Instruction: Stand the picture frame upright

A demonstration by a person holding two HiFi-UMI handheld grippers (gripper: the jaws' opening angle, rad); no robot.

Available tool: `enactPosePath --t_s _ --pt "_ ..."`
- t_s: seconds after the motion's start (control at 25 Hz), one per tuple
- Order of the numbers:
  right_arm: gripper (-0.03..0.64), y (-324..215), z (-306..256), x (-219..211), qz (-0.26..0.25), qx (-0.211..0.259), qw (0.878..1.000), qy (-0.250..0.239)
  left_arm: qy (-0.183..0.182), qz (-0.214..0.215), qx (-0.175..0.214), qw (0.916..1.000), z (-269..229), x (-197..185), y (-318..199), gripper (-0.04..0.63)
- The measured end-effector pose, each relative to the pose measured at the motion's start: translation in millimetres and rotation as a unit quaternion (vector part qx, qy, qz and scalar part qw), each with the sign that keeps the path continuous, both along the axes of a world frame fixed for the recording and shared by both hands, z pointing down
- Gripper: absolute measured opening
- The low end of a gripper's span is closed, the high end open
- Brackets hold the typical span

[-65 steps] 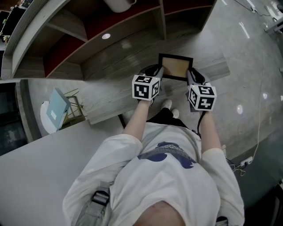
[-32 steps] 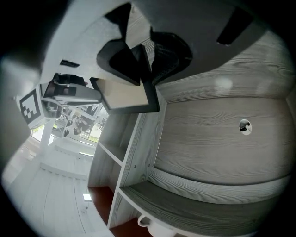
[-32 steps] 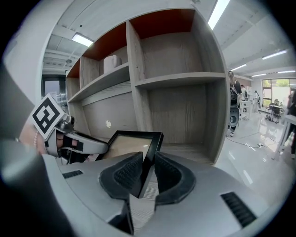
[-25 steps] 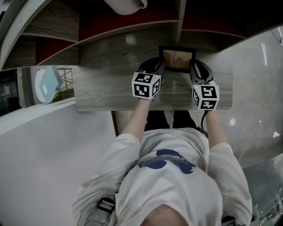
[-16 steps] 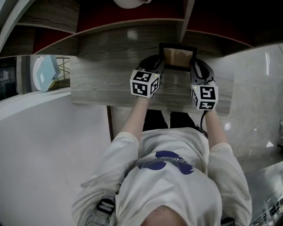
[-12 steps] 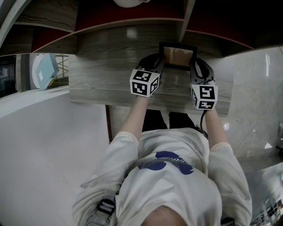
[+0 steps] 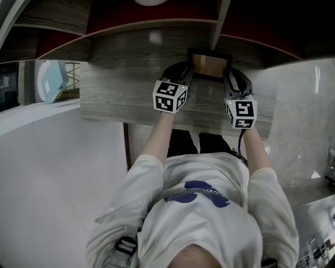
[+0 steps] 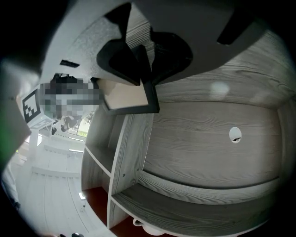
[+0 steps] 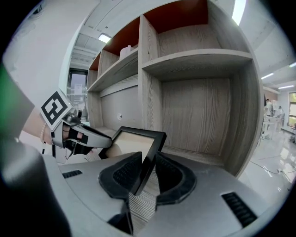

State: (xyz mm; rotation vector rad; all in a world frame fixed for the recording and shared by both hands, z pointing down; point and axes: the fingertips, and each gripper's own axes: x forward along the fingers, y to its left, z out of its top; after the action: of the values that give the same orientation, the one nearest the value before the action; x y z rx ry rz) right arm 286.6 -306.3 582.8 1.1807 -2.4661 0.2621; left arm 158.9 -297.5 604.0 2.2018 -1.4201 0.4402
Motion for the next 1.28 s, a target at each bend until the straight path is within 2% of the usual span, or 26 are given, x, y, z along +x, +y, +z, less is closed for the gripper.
enactPosePath --t_s 0.6,1.28 --pt "0.086 -3.5 22.3 2.0 -0.015 0.001 0.999 0.03 -0.011 0.014 -0.003 0.9998 18.7 2.0 -3.7 0.081" --pt "0.041 -16.9 31.1 7.9 0.006 0.0 0.999 0.044 -0.02 0.026 -0.002 0.9994 22.9 1.1 -14.5 0.069"
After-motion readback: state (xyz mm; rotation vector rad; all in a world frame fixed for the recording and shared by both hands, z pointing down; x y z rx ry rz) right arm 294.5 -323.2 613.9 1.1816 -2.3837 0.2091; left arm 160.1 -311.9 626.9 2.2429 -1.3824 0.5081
